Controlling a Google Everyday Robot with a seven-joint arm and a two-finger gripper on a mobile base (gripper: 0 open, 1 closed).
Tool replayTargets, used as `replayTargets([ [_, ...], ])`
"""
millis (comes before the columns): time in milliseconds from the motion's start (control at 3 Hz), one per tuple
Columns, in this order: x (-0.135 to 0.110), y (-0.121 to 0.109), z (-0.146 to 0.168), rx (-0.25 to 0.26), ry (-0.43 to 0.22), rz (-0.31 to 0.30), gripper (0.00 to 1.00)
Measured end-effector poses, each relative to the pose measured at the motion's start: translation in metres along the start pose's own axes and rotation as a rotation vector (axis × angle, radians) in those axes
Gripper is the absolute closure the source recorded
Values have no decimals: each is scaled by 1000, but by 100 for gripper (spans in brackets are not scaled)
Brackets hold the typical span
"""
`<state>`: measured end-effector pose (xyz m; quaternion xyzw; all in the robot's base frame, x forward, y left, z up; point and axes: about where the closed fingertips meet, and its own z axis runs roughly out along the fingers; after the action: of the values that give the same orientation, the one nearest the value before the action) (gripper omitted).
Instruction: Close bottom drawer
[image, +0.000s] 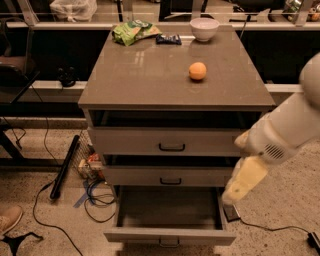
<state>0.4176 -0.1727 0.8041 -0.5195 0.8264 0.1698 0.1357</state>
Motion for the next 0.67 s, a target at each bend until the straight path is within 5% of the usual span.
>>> replayTargets([
  [333, 22, 14, 99, -113, -67, 125, 0],
  [667, 23, 14, 100, -114, -66, 128, 0],
])
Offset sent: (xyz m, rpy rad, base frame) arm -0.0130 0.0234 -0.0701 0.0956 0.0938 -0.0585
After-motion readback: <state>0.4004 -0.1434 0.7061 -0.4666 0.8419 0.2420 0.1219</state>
